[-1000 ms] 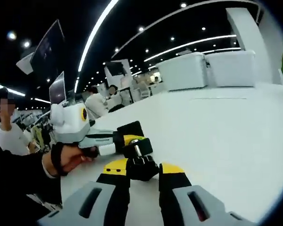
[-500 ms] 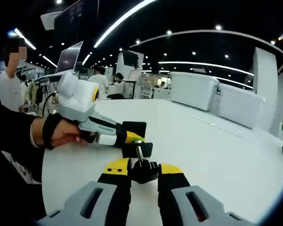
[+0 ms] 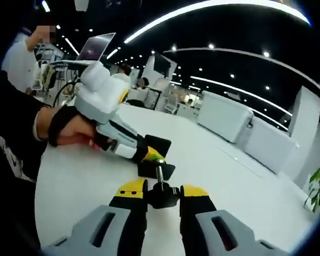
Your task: Clamp the fixed fixture on the desktop, loosen the retaining clip, secure it to the edge of the desk, and tighten the retaining clip.
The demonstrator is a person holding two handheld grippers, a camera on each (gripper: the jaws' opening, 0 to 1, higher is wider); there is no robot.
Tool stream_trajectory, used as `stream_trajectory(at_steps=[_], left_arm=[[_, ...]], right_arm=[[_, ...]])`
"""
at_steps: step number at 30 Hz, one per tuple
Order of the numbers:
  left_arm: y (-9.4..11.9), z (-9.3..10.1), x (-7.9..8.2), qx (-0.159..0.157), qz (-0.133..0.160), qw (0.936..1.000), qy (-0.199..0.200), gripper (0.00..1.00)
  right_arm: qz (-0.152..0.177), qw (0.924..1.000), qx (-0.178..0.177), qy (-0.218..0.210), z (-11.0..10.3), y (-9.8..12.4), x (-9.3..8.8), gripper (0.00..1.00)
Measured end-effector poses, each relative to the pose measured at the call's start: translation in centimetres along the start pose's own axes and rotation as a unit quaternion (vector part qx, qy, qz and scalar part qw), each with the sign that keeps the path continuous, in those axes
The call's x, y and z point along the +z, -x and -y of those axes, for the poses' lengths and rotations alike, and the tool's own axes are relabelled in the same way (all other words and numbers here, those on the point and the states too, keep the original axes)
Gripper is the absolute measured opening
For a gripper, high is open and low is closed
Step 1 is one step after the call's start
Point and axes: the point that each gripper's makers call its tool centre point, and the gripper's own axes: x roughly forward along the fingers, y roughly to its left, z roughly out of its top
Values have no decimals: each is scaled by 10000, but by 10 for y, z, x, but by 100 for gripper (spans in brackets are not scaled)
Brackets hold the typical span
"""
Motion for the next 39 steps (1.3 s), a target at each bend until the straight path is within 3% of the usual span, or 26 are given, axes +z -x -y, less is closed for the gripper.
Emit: stream_trajectory(at_steps=[9,16,23,30,34,35,37,39], left_arm=[[-1,-1,1,2,-1,10000,-14,5],[0,0,1,9,-1,10000,-17,5],[0,-1,1,6,-1,10000,-14,5],[1,0,1,11,4,10000,-38,5],[1,1,1,-35,2,10000,-67,5],[1,1,1,-45,0,10000,-84,5],[1,2,2,-81,16,9999,-115,5],[2,4,4,-162,55,9997,-191,5]], right_arm=[[138,9997,-17,-220,-2,3,1,22],[36,9985,-35,-538,-3,3,1,23],[-175,9988,-181,-415,-6,0,0,23],[-104,9998,-28,-150,-6,0,2,25],[-11,9998,-107,150,-2,4,17,24],[-1,9999,-123,92,-1,5,20,24],[-111,9982,46,-584,-7,7,25,24],[-13,9961,193,-856,-11,7,32,24]])
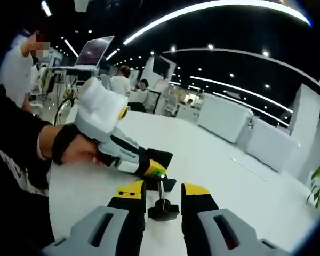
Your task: Clamp the fixed fixture on the desktop, loosen the retaining clip, secure it to the edge of the desk, and tighten the retaining clip.
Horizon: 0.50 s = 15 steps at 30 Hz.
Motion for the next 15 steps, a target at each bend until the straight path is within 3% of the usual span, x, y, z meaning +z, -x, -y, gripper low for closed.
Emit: stream_trajectory(at_steps=[1,3,9,15], left_arm=[[0,-1,3,10,56,9997,-223,5],[3,1,7,-1,131,9996,-231,5],[5,-3,14,35,341,9994,-50,5],[5,-4,17,78,386,9992,-43,5]], right_arm=[[41,9999,56,-136,-2,0,3,24],[159,9992,120,-332,-3,0,11,24],[53,9974,263,-676,-7,-5,6,28],[-142,9975,229,-659,-12,-5,1,37]])
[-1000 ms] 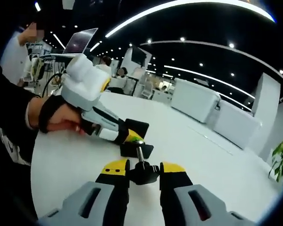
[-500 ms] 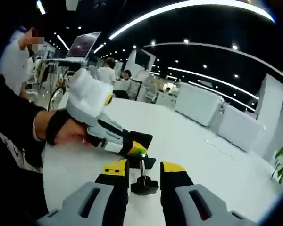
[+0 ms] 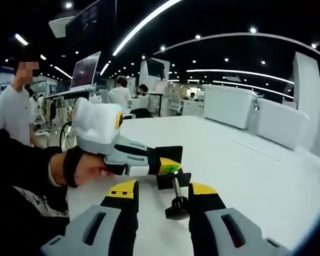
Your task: Clamp the fixed fixture on the desktop, loosen the retaining clip, secure it to the edge of the desk, and tighten the retaining clip.
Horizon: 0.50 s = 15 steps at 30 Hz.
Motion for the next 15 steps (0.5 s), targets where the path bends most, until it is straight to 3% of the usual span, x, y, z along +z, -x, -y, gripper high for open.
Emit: stream_trajectory(at_steps=[3,6,9,11,14,15], left_arm=[[3,-1,3,30,65,10000,36,5],[10,-7,7,285,46,9995,-81,5],[20,-8,14,441,9,9989,-146,5],[28,-10,19,552,-36,9982,-234,5],[40,-15,32,838,37,9952,-509,5],[43,-16,35,899,55,9945,-533,5]], right_arm=[[13,10000,-73,-55,1,2,4,35],[192,9997,-64,-113,-1,9,15,36],[271,9991,-37,-308,-2,13,22,43],[269,9994,-143,147,-2,13,25,49],[192,9979,-360,507,-3,11,27,39],[149,9953,-474,833,-3,11,29,38]])
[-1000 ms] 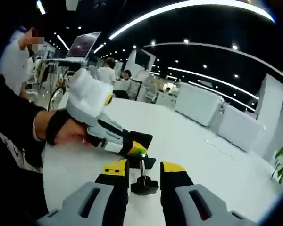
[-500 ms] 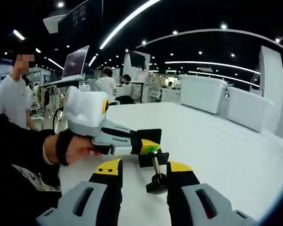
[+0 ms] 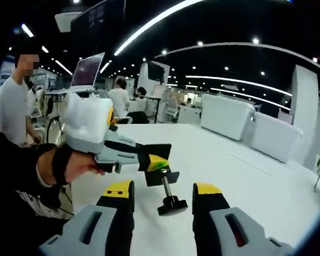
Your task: Clamp the fixed fixture on the desktop, loosen the retaining clip, secure it to the edge of the desk, and tighten the retaining clip.
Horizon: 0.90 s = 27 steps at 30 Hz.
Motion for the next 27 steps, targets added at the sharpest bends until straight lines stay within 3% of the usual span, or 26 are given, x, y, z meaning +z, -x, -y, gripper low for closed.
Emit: stream_trajectory(at_steps=[3,5,9,15,25,27], left_arm=[[7,-1,9,120,19,9999,-84,5],[11,1,16,174,53,9996,-207,5],[15,4,26,295,123,9986,-430,5],[18,10,33,312,190,9981,-501,5],[18,9,24,335,95,9989,-309,5],[18,11,24,337,74,9989,-327,5]], right_arm=[[-75,9987,-192,461,-3,-3,6,35],[-251,9931,-413,1064,1,-10,6,30],[-410,9782,-778,1881,0,-15,14,25],[-703,9678,-991,2203,0,-22,11,21],[-1063,9622,-1048,2280,-5,-29,-4,13],[-1152,9522,-1159,2583,-4,-30,-5,7]])
